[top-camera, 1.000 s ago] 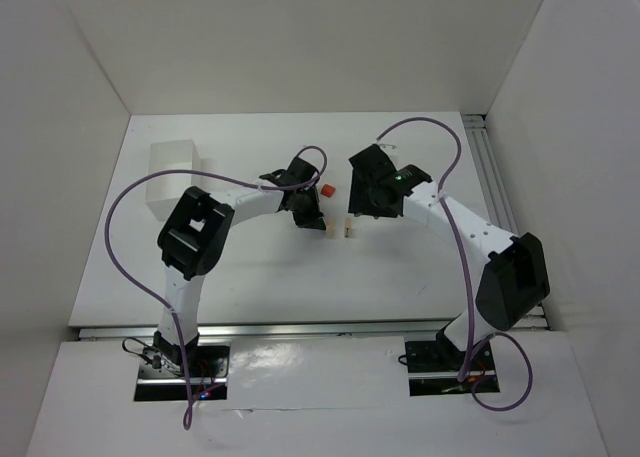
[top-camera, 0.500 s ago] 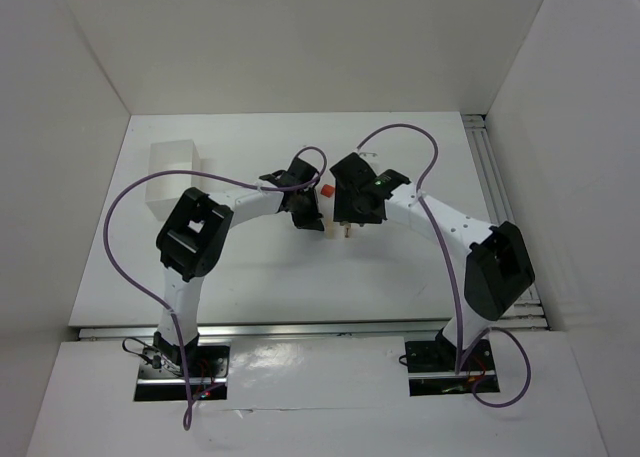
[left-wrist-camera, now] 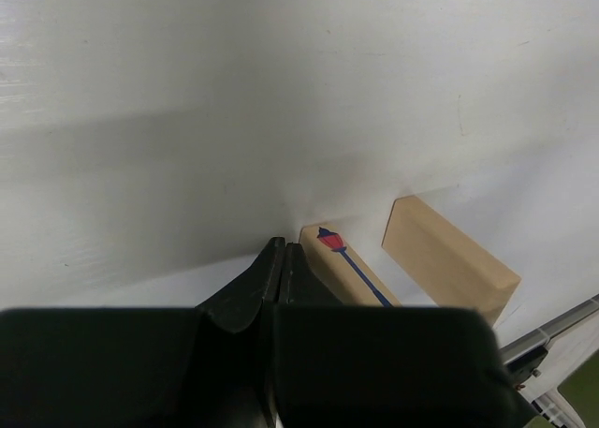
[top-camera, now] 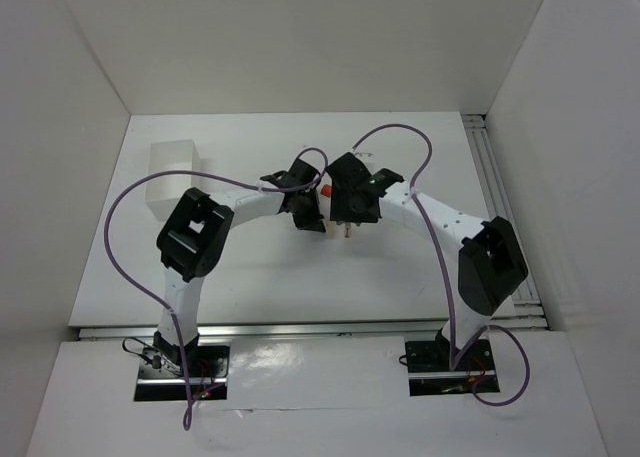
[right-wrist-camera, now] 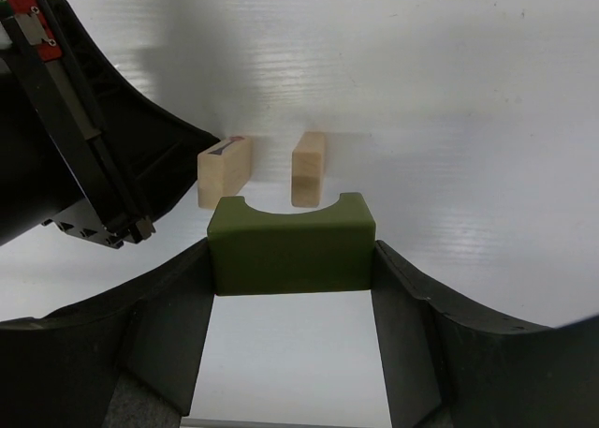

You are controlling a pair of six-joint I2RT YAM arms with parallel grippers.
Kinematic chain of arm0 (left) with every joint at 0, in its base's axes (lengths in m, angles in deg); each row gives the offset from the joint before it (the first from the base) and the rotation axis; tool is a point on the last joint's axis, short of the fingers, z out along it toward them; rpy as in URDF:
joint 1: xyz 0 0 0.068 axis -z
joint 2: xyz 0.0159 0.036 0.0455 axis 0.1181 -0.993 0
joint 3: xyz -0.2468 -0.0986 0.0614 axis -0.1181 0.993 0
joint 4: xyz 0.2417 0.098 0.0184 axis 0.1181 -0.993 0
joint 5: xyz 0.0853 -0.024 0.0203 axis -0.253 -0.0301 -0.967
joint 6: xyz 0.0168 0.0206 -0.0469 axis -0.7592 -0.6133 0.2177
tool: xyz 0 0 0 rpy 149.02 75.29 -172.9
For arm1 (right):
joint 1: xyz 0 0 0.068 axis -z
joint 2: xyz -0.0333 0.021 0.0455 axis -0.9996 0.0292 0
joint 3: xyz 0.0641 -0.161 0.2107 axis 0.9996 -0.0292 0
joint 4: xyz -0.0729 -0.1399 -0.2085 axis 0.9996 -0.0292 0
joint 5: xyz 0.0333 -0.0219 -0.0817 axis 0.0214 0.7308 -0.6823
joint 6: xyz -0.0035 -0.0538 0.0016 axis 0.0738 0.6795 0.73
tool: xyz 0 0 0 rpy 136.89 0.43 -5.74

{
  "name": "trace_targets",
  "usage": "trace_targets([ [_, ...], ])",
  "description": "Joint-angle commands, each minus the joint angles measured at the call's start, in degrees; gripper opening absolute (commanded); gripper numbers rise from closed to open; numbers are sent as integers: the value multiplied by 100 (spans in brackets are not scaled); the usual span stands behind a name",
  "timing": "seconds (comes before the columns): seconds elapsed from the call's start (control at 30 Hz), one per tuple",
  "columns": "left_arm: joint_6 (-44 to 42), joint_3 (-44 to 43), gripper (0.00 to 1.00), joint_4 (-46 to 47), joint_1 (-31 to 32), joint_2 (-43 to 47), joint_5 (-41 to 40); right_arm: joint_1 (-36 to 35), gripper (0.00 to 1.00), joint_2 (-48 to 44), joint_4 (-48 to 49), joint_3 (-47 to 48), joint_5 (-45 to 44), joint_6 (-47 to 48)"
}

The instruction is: Build the wood block tower

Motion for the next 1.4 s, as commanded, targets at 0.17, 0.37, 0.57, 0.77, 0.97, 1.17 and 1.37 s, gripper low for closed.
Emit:
trace_targets([
  [0.17,80,85,0,-53,67,132,52,-57,51,150,230,277,-87,-5],
  [0.37,80,85,0,-53,67,132,52,-57,51,151,230,277,-87,-5],
  [0.57,133,138,0,-53,67,132,52,-57,51,255,230,329,-87,-5],
  [0.77,186,191,0,-53,67,185,52,-109,51,309,230,382,-35,48],
  [0.97,186,191,0,-53,67,185,52,-162,51,361,230,382,-35,48],
  [1.17,186,296,0,-53,67,237,-71,-162,51,466,230,496,-35,48],
  [1.37,186,428,0,-53,-47,431,-123,-215,51,528,177,602,-105,48],
])
